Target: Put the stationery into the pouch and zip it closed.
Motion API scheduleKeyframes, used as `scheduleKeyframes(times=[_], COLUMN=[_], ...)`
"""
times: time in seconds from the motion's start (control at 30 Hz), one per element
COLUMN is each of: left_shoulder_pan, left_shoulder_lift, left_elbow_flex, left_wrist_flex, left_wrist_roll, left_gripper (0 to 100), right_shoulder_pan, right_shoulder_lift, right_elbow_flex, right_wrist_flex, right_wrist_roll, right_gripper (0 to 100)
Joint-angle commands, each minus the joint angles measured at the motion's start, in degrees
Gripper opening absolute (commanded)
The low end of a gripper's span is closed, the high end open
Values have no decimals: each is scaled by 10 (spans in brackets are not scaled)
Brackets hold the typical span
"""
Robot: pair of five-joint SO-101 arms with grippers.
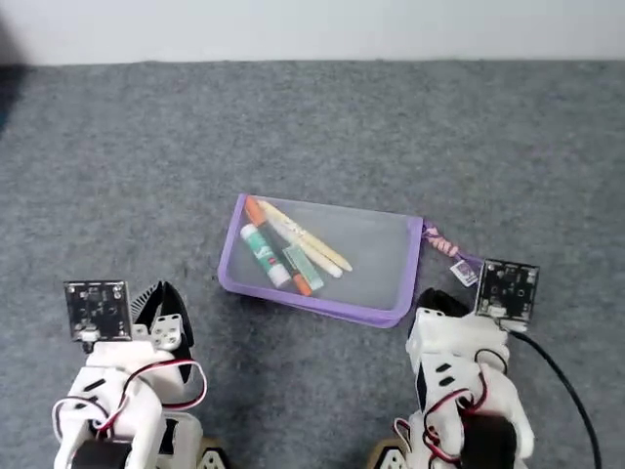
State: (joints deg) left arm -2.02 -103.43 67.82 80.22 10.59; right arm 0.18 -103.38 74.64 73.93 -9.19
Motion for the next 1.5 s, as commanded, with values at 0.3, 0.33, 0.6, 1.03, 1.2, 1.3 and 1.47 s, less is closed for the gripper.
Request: scheduleKeyframes(times=[0.3, 0.33, 0.6, 1.03, 1.2, 1.3, 1.47], left_shoulder_pan=[-2, -2, -2, -3, 1, 1, 1], left_shoulder_lift=[-7, -7, -7, -6, -6, -6, -6], left_elbow_flex=[164, 175, 263, 286, 286, 286, 286], left_wrist_flex=[-84, -91, -112, -106, -106, -106, -106], left_wrist_roll=[3, 3, 3, 5, 5, 5, 5], left_gripper=[15, 15, 15, 15, 15, 15, 15], right_shoulder_pan=[2, 2, 2, 5, 4, 3, 3], right_shoulder_lift=[-6, -6, -6, -5, -5, -5, -5], right_elbow_flex=[131, 140, 191, 218, 218, 218, 218], right_wrist_flex=[-1, -2, 3, 4, 4, 4, 4], right_wrist_roll=[-3, -3, -3, -4, -4, -4, -4], right_gripper=[25, 25, 25, 25, 25, 25, 25])
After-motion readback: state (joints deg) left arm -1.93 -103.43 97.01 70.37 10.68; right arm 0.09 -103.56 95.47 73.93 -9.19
